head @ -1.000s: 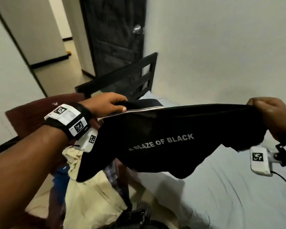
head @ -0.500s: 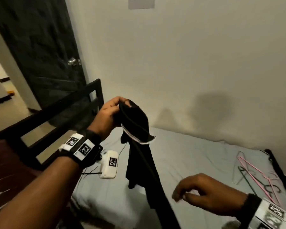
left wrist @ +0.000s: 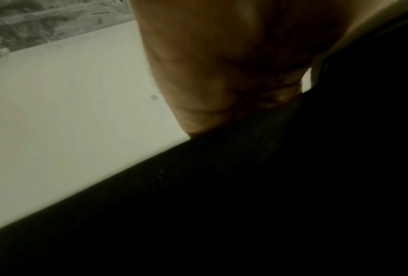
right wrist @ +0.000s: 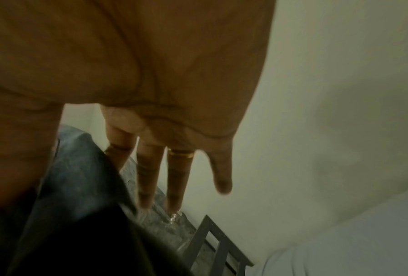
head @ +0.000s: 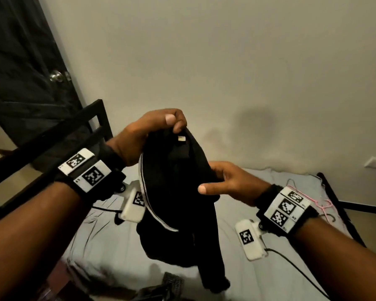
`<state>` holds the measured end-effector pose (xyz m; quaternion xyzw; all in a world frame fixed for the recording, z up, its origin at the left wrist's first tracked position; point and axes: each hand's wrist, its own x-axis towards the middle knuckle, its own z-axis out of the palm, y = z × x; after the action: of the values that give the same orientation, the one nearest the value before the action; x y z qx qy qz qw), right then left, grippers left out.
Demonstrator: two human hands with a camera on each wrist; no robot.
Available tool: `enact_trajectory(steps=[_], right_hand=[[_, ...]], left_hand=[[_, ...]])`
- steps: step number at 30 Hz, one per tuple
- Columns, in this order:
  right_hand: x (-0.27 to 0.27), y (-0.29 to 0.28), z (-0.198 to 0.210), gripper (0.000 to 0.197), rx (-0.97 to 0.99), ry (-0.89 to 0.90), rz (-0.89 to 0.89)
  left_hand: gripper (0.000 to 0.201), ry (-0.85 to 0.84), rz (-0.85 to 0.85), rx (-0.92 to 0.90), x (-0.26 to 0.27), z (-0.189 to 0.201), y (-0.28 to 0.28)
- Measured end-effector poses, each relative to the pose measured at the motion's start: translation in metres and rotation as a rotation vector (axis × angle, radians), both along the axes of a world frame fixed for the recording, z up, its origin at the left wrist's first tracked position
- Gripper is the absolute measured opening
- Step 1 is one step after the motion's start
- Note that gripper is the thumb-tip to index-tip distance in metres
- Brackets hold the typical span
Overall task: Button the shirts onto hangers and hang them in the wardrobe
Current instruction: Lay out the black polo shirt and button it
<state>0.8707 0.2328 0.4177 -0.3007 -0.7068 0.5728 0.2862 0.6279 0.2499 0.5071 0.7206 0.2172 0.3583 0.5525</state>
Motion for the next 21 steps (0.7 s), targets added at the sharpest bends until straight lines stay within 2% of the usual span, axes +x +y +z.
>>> enact_trajectory(steps=[2,4,6,7,9,10,11,13,14,17,19,21], right_hand=[[-0.004,-0.008,-0.004,0.038,-0.09,0.009,-0.084],[-0.003,-0.011,-0.001,0.033,-0.068,-0.01,-0.196],[0.002,-0.012,0.008,0.021,0.098,-0.126,-0.324],[0.005,-0.012,0.014,0.018,0.205,-0.219,-0.381],[0.005,-0.014,0.023,0.015,0.363,-0.388,-0.432],[0.004,-0.017,0.026,0.015,0.41,-0.432,-0.463],[0.003,-0.018,0.027,0.016,0.439,-0.443,-0.497],[0.003,-0.021,0.028,0.02,0.455,-0.4,-0.583],[0.006,-0.022,0.027,0.022,0.436,-0.366,-0.646],[0.021,-0.027,0.025,0.025,0.344,-0.258,-0.775],[0.033,-0.032,0.018,0.029,0.317,-0.304,-0.816],[0.045,-0.036,0.005,0.021,0.292,-0.383,-0.86]], left_hand=[[0.034,0.038,0.03,-0.047,-0.015,0.001,0.006],[0.044,0.174,0.095,-0.062,-0.032,-0.006,0.013],[0.06,0.353,0.162,-0.011,-0.051,-0.022,0.021],[0.061,0.482,0.188,0.089,-0.057,-0.033,0.026],[0.043,0.848,0.266,0.389,-0.068,-0.06,0.032],[0.032,0.959,0.298,0.48,-0.068,-0.073,0.036],[0.026,0.983,0.329,0.488,-0.066,-0.085,0.037],[0.019,0.881,0.371,0.32,-0.063,-0.111,0.037],[0.02,0.785,0.37,0.175,-0.063,-0.125,0.036],[0.045,0.515,0.252,-0.243,-0.063,-0.155,0.031],[0.048,0.466,0.211,-0.337,-0.06,-0.165,0.03],[0.038,0.436,0.172,-0.302,-0.055,-0.166,0.03]])
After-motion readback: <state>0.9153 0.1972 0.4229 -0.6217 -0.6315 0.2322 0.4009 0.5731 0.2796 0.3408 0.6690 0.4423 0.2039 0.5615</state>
